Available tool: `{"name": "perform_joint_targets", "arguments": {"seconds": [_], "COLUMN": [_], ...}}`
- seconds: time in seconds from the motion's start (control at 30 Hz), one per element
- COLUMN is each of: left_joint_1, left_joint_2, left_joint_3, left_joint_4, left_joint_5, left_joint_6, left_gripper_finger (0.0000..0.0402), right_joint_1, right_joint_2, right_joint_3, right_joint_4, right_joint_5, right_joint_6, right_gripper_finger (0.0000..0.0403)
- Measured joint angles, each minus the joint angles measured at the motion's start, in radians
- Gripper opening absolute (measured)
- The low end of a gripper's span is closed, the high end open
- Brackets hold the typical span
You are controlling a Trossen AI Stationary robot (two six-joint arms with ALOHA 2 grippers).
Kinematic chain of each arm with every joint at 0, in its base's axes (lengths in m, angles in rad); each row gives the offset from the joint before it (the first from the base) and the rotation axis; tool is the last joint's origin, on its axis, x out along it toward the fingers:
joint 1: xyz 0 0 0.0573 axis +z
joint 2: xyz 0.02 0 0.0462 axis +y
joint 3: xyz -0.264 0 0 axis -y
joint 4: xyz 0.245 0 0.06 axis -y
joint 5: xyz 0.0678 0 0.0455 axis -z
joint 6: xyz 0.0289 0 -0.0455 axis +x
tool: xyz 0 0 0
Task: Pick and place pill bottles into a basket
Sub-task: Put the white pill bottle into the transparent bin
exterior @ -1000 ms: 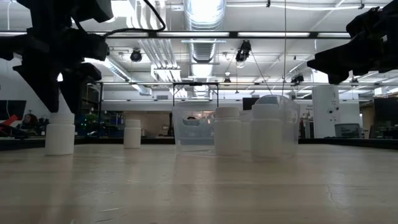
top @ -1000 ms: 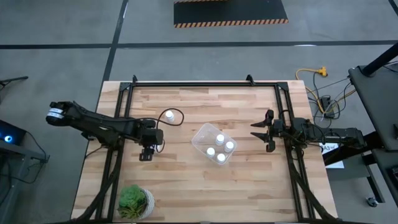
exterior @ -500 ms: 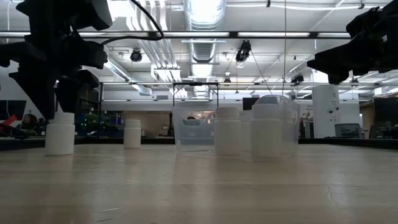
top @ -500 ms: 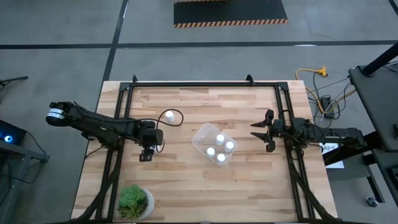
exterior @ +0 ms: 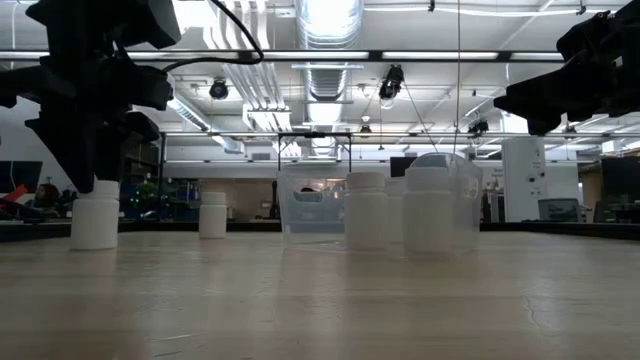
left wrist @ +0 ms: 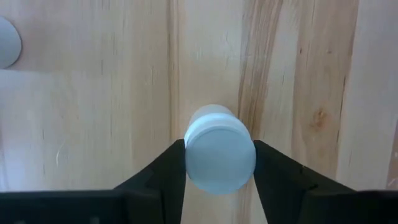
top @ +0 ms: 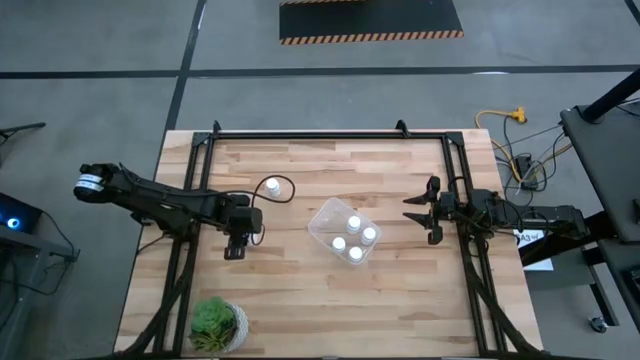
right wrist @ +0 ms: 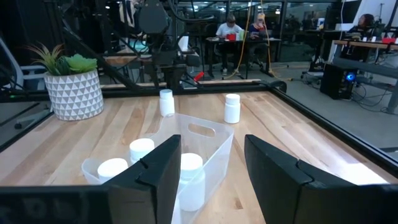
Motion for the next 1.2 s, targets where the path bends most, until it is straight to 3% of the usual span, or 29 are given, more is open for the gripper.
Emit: {"name": "perform_joint_targets", "arguments": {"seconds": [0.23,0.57,1.2], "left_joint_1": [0.000,0.002,0.061], "left_joint_2": [0.000,0.017,0.349], "left_joint_3": [0.015,0.167,0.682], "left_joint_4": [-0.012,-0.024,-0.289], "left_joint_5": [0.006,0.005,-0.048], "left_joint_6": [-0.027,-0.027,0.169], "left_gripper_finger": [0.0140,0.0140,0.0140], "right_joint_1": [0.000,0.000,0.000], "right_joint_2": [0.000,0.000,0.000], "right_joint_3": [0.000,0.000,0.000], "right_joint_4": [0.000,0.000,0.000], "right_joint_5": [0.000,0.000,0.000], "right_joint_6": [0.001,0.001,0.001], "right_gripper_finger": [0.0166,0.0166,0.0166]}}
